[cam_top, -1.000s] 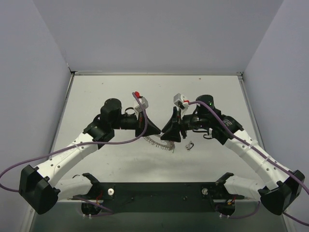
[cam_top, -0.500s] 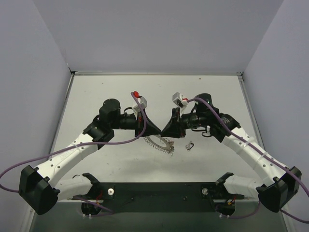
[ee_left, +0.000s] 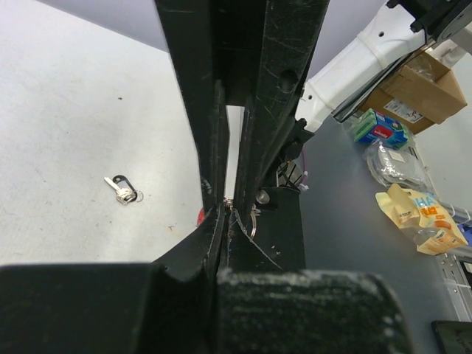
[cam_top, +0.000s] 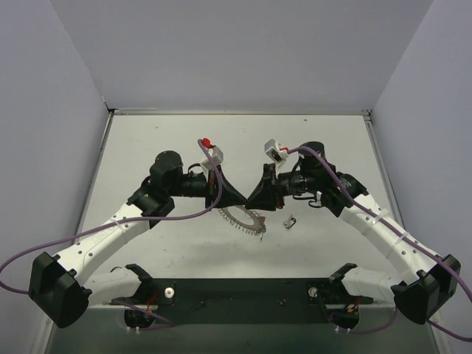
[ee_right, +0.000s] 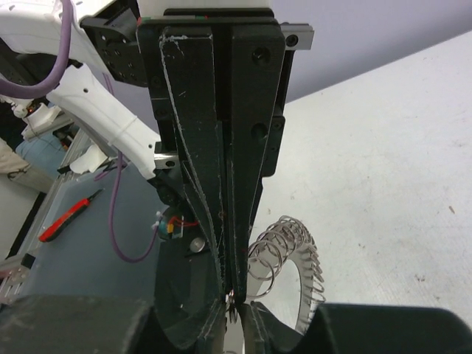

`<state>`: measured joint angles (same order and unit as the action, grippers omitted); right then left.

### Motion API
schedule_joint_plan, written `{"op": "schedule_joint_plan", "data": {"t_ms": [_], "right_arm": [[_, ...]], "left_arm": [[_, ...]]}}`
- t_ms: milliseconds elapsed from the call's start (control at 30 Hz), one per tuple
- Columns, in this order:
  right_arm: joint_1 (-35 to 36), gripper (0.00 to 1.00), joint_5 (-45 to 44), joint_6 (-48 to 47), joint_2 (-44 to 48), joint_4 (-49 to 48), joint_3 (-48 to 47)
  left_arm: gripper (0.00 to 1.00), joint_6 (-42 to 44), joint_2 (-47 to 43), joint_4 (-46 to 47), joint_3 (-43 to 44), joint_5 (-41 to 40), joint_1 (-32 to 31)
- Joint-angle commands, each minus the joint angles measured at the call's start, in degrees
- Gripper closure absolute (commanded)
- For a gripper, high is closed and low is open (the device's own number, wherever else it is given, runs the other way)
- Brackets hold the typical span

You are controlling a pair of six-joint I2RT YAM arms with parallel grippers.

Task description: Put the keys on the keyring

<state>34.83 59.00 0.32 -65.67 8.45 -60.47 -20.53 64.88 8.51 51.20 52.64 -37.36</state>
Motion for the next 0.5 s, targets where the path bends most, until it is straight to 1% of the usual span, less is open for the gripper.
{"op": "schedule_joint_plan", "data": {"t_ms": [0,67,133,167,200,233,267,300,433,467], "right_arm": [[0.15,0.78,1.99,-0.32,0.72,-6.69,-0.79],[0.15,0.75,2.26,-0.32,0.72,-7.13,-0.62],[0.06,0.78,2.43,1.00,0.72,-7.30,-0.62],[0.06,0.81,2.35,1.09,0.72,-7.31,-0.62],[0.06,0.88,2.43,1.18,0.63,-7.39,-0.62],[-0.02,0.90,2.52,1.26,0.63,-7.39,-0.62],[-0.02,0.94,2.43,1.44,0.54,-7.57,-0.53],[-0.02,1.00,2.43,1.70,0.46,-7.74,-0.53],[-0.29,1.00,2.35,2.58,0.45,-7.92,-0.27],[-0.55,1.00,2.34,2.76,0.45,-9.49,-0.18]], "left_arm": [[1.00,-2.49,-0.72,9.06,0.57,2.11,-0.52],[1.00,-3.19,-0.72,10.38,0.39,2.20,-0.60],[1.00,-3.72,-0.64,11.52,0.22,2.20,-0.60],[1.00,-4.16,-0.72,11.70,0.22,2.20,-0.60],[1.00,-4.51,-0.72,12.14,0.04,2.38,-0.60],[1.00,-4.78,-0.64,13.10,-0.05,2.29,-0.52],[1.00,-5.56,-0.55,13.72,-0.13,2.55,-0.60],[1.00,-5.92,-0.37,14.25,-0.31,2.90,-0.60],[1.00,-6.97,0.16,15.48,-0.31,3.08,-0.52],[1.00,-7.06,0.07,15.48,-0.31,2.99,-0.60]]}}
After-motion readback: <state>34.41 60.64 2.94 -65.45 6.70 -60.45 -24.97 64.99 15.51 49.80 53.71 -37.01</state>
